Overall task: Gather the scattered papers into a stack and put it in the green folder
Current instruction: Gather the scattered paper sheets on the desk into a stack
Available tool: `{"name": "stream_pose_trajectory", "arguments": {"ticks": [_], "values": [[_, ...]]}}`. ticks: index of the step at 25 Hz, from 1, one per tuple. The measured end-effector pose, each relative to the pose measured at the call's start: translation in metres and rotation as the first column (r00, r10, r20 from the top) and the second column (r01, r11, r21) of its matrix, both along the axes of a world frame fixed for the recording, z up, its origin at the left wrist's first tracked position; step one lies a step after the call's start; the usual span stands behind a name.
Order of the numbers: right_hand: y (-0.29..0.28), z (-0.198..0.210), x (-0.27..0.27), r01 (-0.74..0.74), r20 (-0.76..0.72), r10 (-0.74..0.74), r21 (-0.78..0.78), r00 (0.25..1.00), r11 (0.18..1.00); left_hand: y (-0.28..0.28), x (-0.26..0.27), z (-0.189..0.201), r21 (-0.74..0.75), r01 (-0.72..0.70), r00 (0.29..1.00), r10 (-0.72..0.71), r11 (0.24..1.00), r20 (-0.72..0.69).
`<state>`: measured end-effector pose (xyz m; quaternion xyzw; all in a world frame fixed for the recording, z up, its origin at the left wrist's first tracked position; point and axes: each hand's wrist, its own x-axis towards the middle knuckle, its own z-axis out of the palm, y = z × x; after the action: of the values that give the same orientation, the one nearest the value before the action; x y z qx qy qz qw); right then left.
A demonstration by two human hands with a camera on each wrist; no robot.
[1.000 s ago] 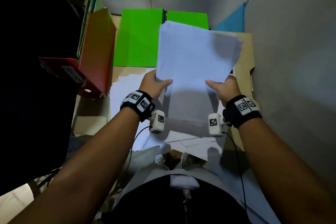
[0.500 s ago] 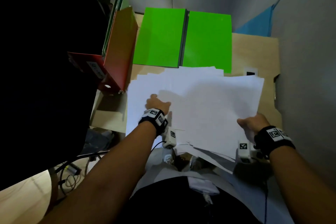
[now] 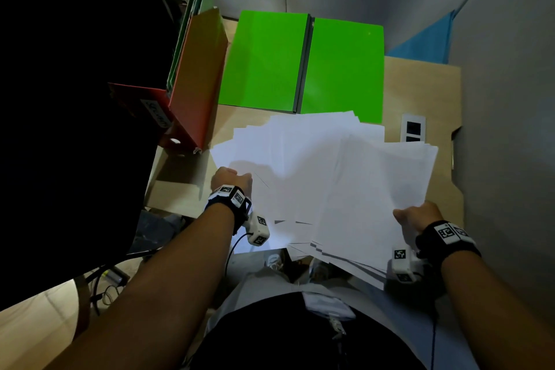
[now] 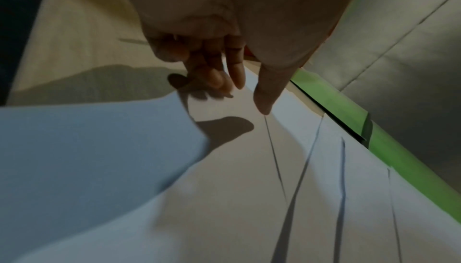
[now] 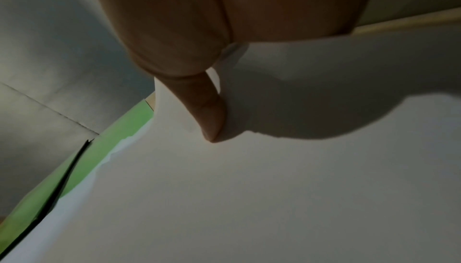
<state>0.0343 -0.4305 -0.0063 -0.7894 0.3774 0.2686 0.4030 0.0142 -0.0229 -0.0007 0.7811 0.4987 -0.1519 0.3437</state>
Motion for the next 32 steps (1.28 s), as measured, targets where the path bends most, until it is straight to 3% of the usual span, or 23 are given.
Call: {"name": "stream_pose_trajectory", "arguments": {"ticks": [3, 5, 7, 9, 10, 11, 12, 14, 15, 17, 19, 25, 28, 32], "values": [[0.001, 0.001, 0.001, -0.008, -0.001, 0.008, -0.014, 1.000, 1.000, -0.008, -0.006, 0.004, 0.114, -0.021, 0.990, 0.037, 0.993, -0.137], [0.003, 0.001, 0.000, -0.002, 0.002, 0.002, -0.015, 1.000, 1.000, -0.014, -0.006, 0.005, 0.094, 0.007, 0.980, 0.011, 0.996, -0.197], [0.005, 0.004, -0.002, 0.013, 0.004, -0.013, -0.024, 1.000, 1.000, -0.015, -0.005, 0.006, 0.086, 0.047, 0.995, -0.039, 0.995, -0.090], [0.008, 0.004, -0.005, 0.037, 0.011, -0.037, -0.007, 0.999, 0.999, -0.018, -0.005, 0.011, -0.054, 0.014, 1.000, -0.013, 0.998, 0.021], [0.010, 0.005, -0.006, 0.055, 0.012, -0.056, 0.006, 0.998, 0.998, -0.022, -0.006, 0.010, -0.087, 0.125, 0.991, -0.129, 0.988, -0.039], [0.011, 0.006, -0.007, 0.054, 0.016, -0.054, 0.002, 0.998, 0.999, -0.024, -0.007, 0.014, -0.025, 0.219, 0.971, -0.220, 0.975, -0.095], [0.013, 0.006, -0.008, 0.066, 0.017, -0.066, 0.019, 0.998, 0.998, -0.025, -0.008, 0.017, -0.039, 0.204, 0.973, -0.207, 0.978, -0.100], [0.013, 0.008, -0.009, 0.078, 0.028, -0.079, 0.035, 0.996, 0.996, -0.023, -0.004, 0.019, -0.178, 0.026, 0.999, -0.021, 0.984, 0.035], [0.013, 0.010, -0.008, 0.063, 0.029, -0.064, 0.017, 0.998, 0.998, -0.021, -0.003, 0.018, -0.145, -0.037, 0.993, 0.053, 0.989, 0.106], [0.011, 0.015, -0.007, 0.033, 0.033, -0.033, 0.009, 0.999, 0.999, -0.019, -0.002, 0.022, -0.107, -0.079, 0.978, 0.098, 0.991, 0.186], [0.010, 0.020, -0.006, 0.032, 0.043, -0.033, 0.025, 0.999, 0.999, -0.014, 0.000, 0.032, -0.020, -0.037, 0.963, 0.041, 0.999, 0.267], [0.008, 0.032, -0.004, 0.086, 0.083, -0.101, 0.174, 0.991, 0.981, -0.005, 0.020, 0.099, 0.118, 0.140, 0.843, -0.181, 0.983, 0.507], [0.017, 0.044, -0.001, 0.113, 0.093, -0.144, 0.278, 0.985, 0.954, -0.019, 0.028, 0.139, 0.141, 0.284, 0.725, -0.309, 0.948, 0.615], [0.031, 0.045, 0.004, 0.151, 0.069, -0.206, 0.466, 0.976, 0.872, -0.058, 0.021, 0.196, -0.050, 0.434, 0.585, -0.239, 0.900, 0.775]]}}
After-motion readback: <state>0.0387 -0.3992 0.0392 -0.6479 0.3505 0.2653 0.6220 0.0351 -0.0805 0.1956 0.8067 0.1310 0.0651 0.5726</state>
